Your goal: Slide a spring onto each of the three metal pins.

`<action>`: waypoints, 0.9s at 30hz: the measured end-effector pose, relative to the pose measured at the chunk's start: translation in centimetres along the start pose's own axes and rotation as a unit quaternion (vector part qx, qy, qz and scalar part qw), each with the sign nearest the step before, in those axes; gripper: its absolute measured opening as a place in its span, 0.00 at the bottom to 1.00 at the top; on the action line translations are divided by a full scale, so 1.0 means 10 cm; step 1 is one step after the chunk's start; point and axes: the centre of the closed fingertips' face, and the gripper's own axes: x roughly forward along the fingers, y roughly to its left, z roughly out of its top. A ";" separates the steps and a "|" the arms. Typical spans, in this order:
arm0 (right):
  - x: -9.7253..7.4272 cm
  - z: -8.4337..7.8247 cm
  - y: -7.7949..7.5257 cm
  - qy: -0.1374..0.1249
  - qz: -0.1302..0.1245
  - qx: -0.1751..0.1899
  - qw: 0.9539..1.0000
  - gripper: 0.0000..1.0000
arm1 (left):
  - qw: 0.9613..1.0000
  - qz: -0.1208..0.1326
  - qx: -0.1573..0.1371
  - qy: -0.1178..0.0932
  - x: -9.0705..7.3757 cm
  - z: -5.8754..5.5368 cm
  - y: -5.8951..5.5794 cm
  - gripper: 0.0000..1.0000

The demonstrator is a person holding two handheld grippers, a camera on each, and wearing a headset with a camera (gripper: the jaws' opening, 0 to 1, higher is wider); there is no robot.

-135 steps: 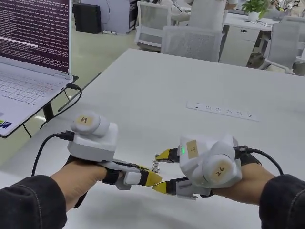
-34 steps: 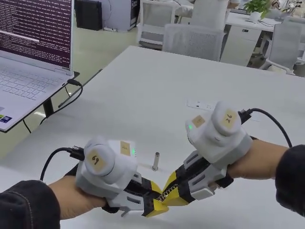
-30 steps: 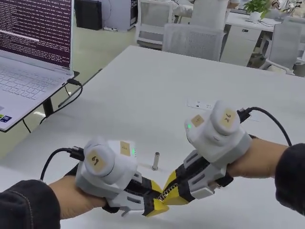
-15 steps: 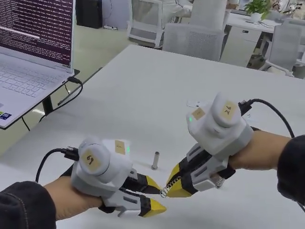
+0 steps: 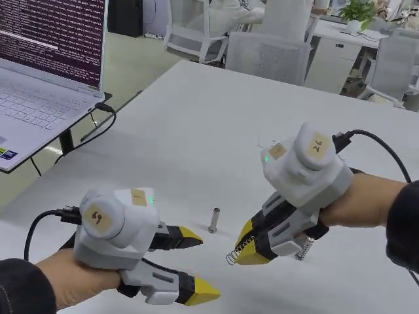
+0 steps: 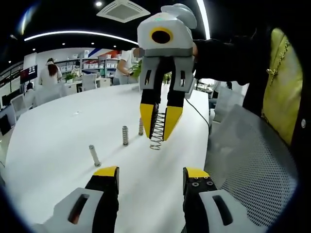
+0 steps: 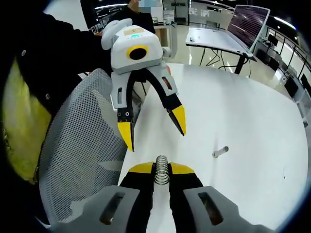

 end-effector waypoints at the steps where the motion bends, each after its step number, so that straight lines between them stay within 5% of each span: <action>1: -0.01 0.00 -0.01 0.001 -0.001 0.000 1.000 0.08 | 1.000 0.006 -0.002 -0.001 -0.01 -0.01 0.02 0.51; 16: -0.14 0.02 -0.16 0.016 -0.016 -0.005 1.000 0.08 | 0.998 0.036 -0.030 -0.041 -0.08 0.03 0.13 0.77; 27: -0.29 0.06 -0.36 0.039 -0.033 -0.018 0.999 0.08 | 0.998 0.038 -0.028 -0.042 -0.09 -0.01 0.12 0.81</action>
